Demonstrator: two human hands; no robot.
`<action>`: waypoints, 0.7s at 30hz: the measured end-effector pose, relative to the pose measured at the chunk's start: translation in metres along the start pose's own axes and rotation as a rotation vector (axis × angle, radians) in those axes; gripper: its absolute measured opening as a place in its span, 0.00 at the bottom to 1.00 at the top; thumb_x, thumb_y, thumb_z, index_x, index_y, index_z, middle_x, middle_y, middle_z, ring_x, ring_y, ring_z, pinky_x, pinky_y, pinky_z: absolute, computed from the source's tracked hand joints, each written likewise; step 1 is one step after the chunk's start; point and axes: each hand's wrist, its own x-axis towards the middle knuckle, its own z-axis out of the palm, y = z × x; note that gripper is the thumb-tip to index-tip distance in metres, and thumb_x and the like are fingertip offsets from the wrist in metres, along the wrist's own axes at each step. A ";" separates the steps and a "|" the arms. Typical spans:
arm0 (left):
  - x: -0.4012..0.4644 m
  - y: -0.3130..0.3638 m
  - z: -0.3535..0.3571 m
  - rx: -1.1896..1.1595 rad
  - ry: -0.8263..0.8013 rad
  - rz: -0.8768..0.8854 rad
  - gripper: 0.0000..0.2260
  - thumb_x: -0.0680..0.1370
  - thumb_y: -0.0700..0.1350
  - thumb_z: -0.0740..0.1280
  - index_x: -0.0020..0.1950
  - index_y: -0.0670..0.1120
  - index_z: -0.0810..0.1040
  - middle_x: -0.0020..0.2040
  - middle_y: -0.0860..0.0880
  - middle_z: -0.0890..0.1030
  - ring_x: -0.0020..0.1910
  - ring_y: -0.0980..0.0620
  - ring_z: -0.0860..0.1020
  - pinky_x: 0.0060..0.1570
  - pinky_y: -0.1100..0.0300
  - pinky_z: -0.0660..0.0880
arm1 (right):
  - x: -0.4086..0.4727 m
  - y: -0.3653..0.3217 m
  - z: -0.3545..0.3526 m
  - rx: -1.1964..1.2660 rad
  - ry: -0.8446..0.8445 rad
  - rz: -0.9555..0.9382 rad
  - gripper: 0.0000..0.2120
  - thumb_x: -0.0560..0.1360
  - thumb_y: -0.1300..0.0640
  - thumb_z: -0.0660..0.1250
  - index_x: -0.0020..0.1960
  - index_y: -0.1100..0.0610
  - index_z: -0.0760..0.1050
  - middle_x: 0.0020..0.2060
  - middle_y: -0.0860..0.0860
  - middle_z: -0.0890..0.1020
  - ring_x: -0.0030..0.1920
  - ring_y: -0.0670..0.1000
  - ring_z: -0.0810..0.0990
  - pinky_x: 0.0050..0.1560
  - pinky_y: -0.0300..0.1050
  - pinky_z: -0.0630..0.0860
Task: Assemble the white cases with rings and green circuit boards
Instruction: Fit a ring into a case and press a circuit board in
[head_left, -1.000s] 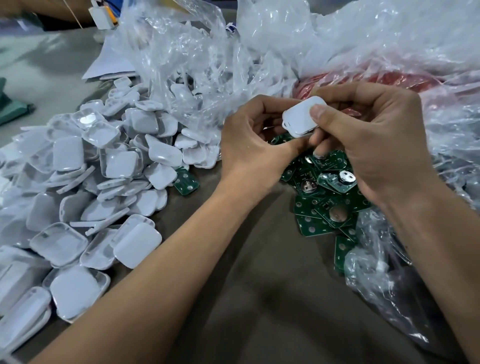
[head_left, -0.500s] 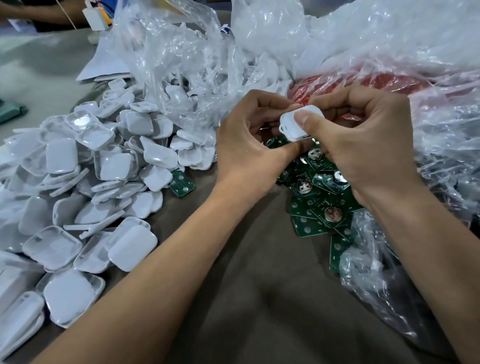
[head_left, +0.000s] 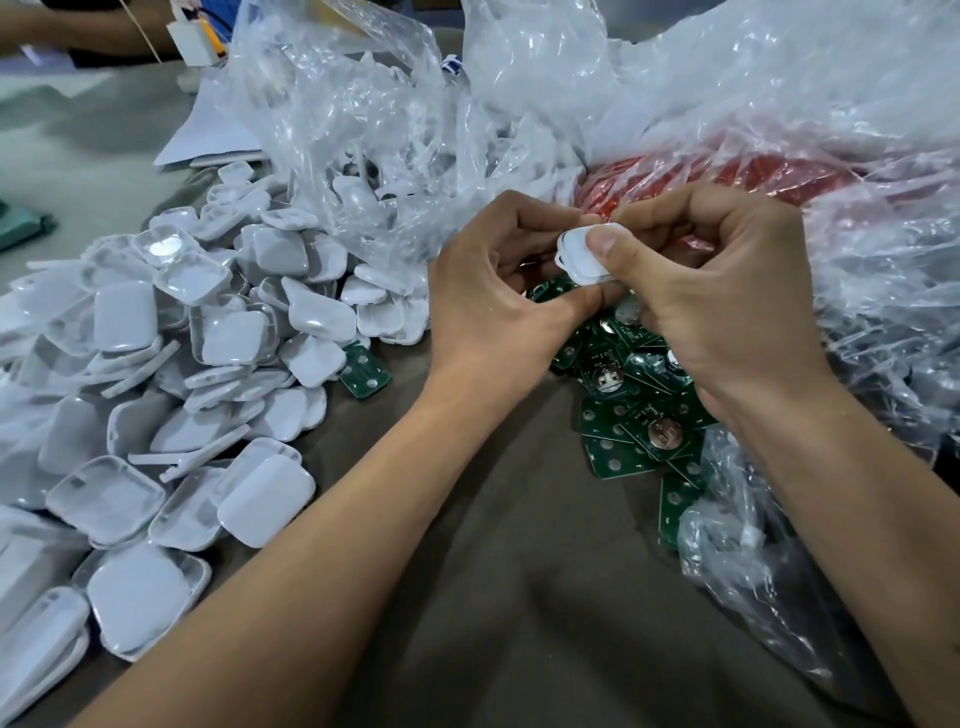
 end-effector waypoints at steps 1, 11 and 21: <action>0.000 -0.001 0.000 0.001 -0.002 -0.001 0.18 0.65 0.39 0.84 0.49 0.42 0.80 0.48 0.49 0.87 0.50 0.52 0.86 0.52 0.46 0.83 | 0.000 0.001 0.000 -0.001 -0.006 0.010 0.08 0.73 0.55 0.81 0.47 0.57 0.85 0.31 0.43 0.83 0.27 0.42 0.77 0.28 0.32 0.70; 0.000 0.001 -0.002 0.051 -0.043 -0.008 0.20 0.65 0.41 0.84 0.51 0.45 0.80 0.47 0.50 0.87 0.48 0.51 0.86 0.48 0.46 0.84 | 0.006 0.004 -0.009 0.145 -0.130 0.170 0.09 0.74 0.57 0.79 0.48 0.61 0.84 0.33 0.56 0.84 0.26 0.50 0.75 0.25 0.38 0.71; -0.002 0.001 0.001 0.099 -0.072 -0.200 0.14 0.68 0.41 0.83 0.49 0.46 0.83 0.34 0.47 0.85 0.33 0.49 0.85 0.39 0.49 0.84 | 0.004 0.007 -0.005 0.050 -0.060 0.083 0.09 0.73 0.59 0.80 0.49 0.60 0.82 0.37 0.58 0.85 0.25 0.50 0.77 0.25 0.40 0.71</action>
